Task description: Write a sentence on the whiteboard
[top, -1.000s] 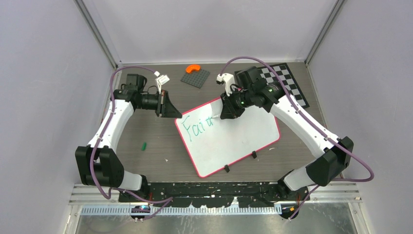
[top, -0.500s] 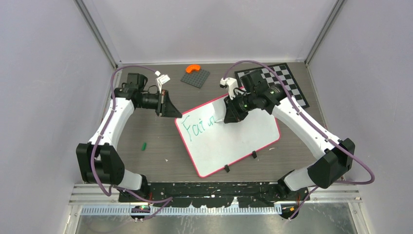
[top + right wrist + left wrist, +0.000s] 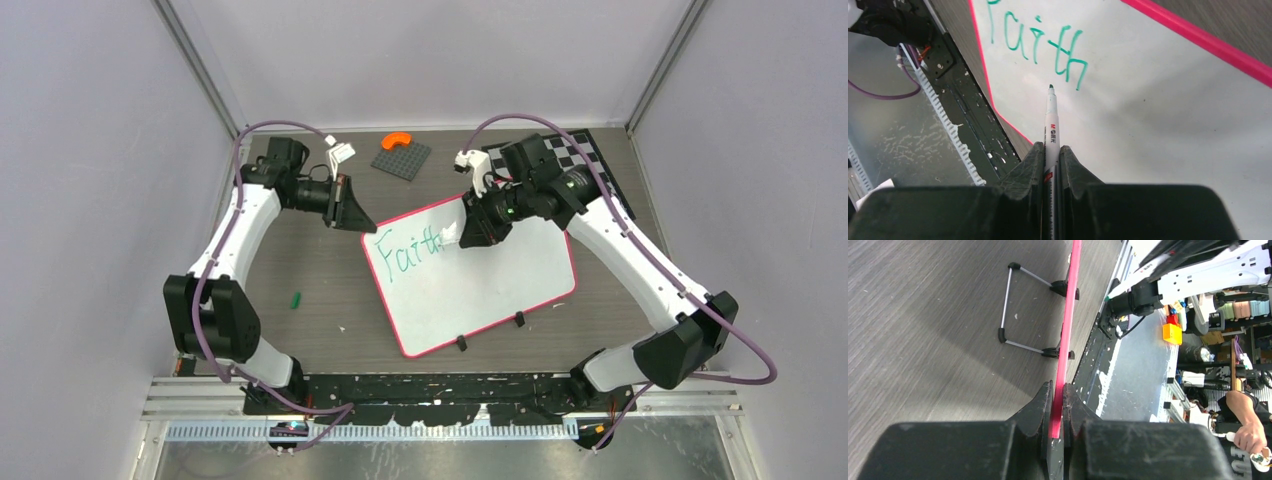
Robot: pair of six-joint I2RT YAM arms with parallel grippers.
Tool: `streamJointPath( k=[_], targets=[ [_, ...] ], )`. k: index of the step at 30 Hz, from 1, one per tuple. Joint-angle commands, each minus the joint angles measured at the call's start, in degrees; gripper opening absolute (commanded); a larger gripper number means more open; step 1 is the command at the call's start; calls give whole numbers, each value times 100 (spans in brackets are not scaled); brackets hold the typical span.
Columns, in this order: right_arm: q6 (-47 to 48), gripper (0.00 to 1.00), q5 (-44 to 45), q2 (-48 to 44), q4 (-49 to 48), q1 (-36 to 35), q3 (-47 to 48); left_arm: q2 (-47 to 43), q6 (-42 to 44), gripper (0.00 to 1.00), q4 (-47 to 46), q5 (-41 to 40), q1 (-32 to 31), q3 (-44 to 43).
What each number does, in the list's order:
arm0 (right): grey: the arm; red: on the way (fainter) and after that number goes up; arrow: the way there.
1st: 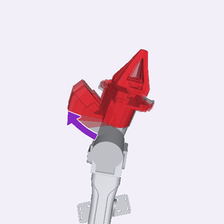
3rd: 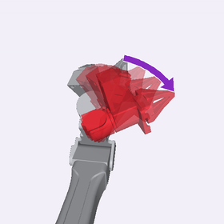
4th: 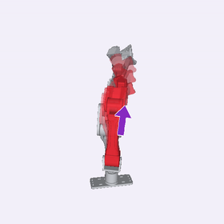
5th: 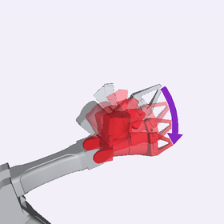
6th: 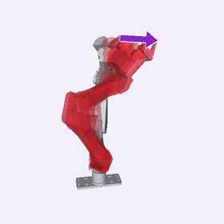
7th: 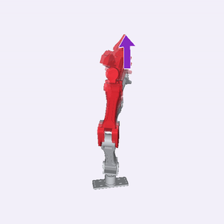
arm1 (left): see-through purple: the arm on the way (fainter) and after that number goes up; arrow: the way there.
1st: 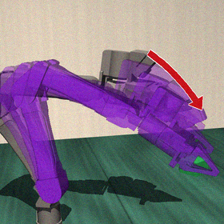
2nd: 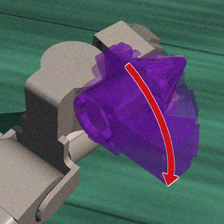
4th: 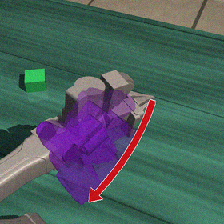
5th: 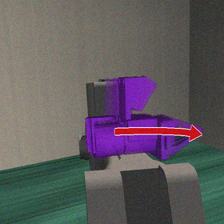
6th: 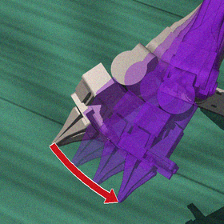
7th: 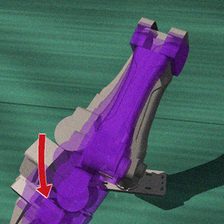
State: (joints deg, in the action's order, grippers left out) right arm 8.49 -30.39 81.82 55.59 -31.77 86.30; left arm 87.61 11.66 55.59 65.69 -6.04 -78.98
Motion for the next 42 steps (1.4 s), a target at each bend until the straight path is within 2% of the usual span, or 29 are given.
streamJointPath(
  k=[1, 5, 11, 15, 17, 29, 42],
  targets=[
    [6, 0, -314, -321, 74, 131, 333, 299, 218, 0, 128, -401, -81, -315],
    [-14, 0, -340, -406, 74, 258, 312, 355, 167, 5, 112, -534, -151, -495],
    [-68, 0, -367, -575, 54, 377, 55, 41, 66, 39, 197, -500, -152, -321],
    [-337, 0, -384, -786, -242, 396, -346, -417, -120, 55, -207, -497, -152, 309],
    [-419, 0, -307, -900, -366, 392, -532, -600, -243, 60, -473, -542, -152, 562],
    [-587, 0, 128, -1072, -487, 417, -470, -494, -349, 60, -602, -350, -152, 614],
    [-297, 0, 551, -894, -767, 419, -518, -416, -396, 52, -637, -320, -212, 607]
  ],
)
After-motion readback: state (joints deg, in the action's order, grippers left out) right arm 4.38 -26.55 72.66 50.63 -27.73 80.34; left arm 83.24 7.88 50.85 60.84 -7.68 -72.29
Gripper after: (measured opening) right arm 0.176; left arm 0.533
